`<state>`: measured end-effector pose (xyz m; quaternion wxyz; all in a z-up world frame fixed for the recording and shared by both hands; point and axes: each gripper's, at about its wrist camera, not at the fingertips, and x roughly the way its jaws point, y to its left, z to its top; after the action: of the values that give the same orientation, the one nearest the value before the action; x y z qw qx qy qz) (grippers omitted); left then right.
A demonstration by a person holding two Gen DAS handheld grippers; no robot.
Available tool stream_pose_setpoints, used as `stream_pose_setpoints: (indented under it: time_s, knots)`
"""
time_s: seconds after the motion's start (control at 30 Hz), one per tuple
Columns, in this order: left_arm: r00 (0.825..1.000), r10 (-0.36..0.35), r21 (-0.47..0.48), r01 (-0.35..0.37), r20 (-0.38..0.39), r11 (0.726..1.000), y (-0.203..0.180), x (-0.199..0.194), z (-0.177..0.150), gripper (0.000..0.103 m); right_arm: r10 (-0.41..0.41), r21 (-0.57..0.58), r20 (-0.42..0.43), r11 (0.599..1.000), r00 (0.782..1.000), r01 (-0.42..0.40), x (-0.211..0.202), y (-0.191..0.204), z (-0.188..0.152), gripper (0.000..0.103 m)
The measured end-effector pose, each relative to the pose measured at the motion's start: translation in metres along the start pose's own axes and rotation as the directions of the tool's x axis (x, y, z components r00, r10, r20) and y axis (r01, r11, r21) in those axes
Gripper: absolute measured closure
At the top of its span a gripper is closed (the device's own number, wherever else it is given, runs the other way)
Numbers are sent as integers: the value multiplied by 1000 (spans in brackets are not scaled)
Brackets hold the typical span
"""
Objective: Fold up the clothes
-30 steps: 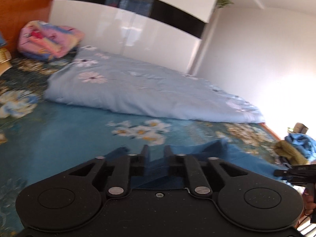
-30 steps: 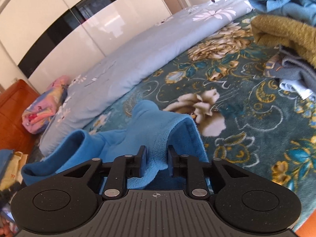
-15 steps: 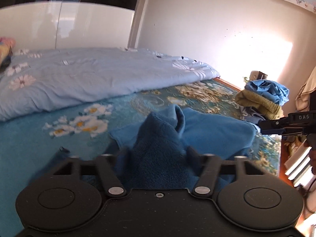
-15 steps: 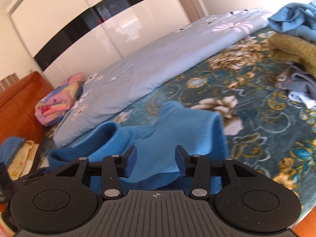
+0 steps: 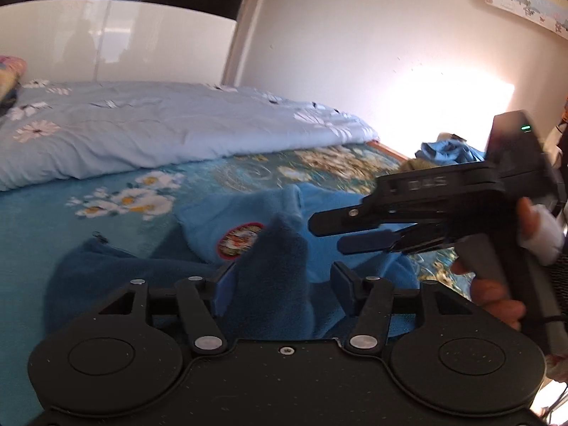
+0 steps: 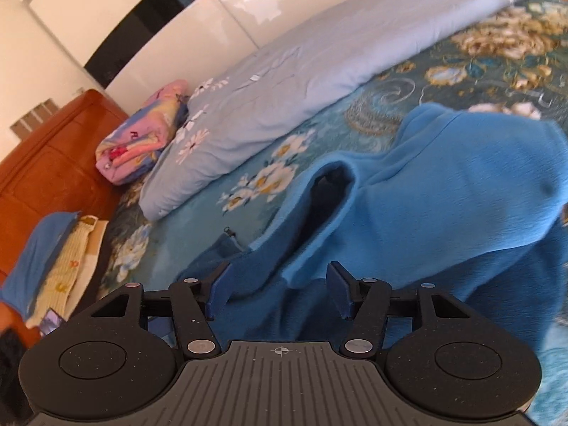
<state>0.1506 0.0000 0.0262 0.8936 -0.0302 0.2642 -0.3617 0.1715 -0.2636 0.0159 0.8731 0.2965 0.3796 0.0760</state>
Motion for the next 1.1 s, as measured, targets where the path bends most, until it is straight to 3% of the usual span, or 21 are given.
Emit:
stream_pose_setpoints:
  time_s: [0.27,0.33,0.37,0.4,0.43,0.47,0.57,0.83,0.87,1.07,1.1]
  knots:
    - [982,177,-148,-167,60,975,53,-59,-15,38,-33,125,-40,991,999,38,48,-8,12,45]
    - [977,203,-185,-188,63,964,63,-68,-21,37,-26,145,-40,989,999,31,51,-11,11,34]
    - [975,213,-207,-196,64,959,67,-71,-24,37,-20,152,-38,988,999,26,51,-12,10,35]
    - [973,223,-229,-203,64,952,72,-74,-27,37,-17,152,-32,988,999,22,50,-13,9,27]
    - [971,230,-246,-208,65,947,76,-76,-29,37,-33,149,-32,988,999,38,49,-13,9,14]
    - [969,237,-262,-212,66,941,80,-77,-31,37,-41,151,-29,988,999,45,49,-13,9,11]
    - [966,249,-290,-220,66,931,86,-80,-33,37,-59,162,-26,985,998,63,50,-14,11,10]
    - [967,239,-276,-207,85,939,83,-79,-29,36,-83,215,-47,972,995,91,72,-16,24,8]
    - [967,241,-275,-209,85,938,83,-80,-29,36,-85,221,-49,971,995,94,75,-16,25,11]
    - [961,264,-284,-230,87,931,85,-87,-30,35,-83,251,-47,963,995,93,83,-18,35,57]
    - [959,269,-286,-235,88,929,85,-89,-30,35,-70,250,-34,965,997,76,80,-17,37,76]
